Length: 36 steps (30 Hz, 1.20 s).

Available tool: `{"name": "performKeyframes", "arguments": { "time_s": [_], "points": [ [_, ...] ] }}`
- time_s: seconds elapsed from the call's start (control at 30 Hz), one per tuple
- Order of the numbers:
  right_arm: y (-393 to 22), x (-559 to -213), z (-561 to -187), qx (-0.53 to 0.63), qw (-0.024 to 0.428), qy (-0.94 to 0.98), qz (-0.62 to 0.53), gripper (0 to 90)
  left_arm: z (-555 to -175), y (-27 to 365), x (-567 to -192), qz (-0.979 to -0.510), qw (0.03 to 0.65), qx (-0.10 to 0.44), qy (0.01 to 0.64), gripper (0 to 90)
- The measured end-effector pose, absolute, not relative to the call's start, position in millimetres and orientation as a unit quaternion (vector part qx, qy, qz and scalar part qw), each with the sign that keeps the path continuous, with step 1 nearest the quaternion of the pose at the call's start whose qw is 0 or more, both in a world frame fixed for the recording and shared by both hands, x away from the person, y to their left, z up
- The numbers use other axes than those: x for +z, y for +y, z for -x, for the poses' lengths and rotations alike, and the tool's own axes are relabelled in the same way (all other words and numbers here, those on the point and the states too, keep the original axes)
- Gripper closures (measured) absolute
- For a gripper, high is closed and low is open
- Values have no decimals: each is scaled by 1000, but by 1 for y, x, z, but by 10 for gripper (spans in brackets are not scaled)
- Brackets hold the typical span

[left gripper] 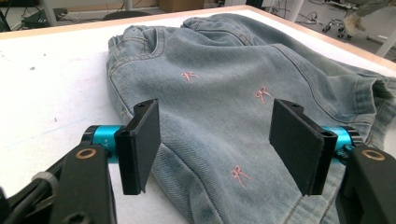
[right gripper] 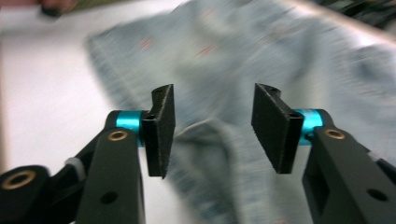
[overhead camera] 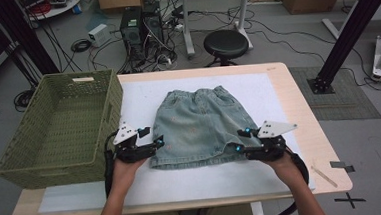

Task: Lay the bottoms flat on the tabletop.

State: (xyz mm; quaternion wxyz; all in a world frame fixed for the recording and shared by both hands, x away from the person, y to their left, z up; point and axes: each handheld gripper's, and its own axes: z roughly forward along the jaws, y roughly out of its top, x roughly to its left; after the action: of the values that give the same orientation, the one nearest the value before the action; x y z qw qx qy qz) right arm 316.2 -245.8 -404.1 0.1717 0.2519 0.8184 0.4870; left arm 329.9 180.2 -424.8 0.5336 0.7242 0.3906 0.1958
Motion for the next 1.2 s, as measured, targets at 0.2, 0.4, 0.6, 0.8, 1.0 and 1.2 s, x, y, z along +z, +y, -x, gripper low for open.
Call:
{"name": "performKeyframes", "arguments": {
  "time_s": [0.2, 0.4, 0.6, 0.8, 1.0, 1.2],
  "points": [
    [-251, -409, -332, 447, 202, 817, -304, 492, -331, 180, -426, -730, 531, 194, 384, 410],
    [-232, -426, -347, 400, 147, 856, -293, 628, -330, 178, -427, -734, 530, 187, 381, 501],
    [-228, -442, -344, 350, 101, 900, -240, 731, -330, 177, -428, -738, 526, 186, 381, 505],
    [-237, -441, -336, 350, 91, 903, -233, 764, -328, 178, -427, -736, 531, 180, 379, 488],
    [-237, -421, -336, 415, 112, 861, -271, 644, -329, 177, -429, -739, 529, 179, 377, 494],
    [-201, -419, -343, 401, 108, 869, -269, 628, -331, 178, -430, -737, 533, 178, 376, 481]
  ]
}}
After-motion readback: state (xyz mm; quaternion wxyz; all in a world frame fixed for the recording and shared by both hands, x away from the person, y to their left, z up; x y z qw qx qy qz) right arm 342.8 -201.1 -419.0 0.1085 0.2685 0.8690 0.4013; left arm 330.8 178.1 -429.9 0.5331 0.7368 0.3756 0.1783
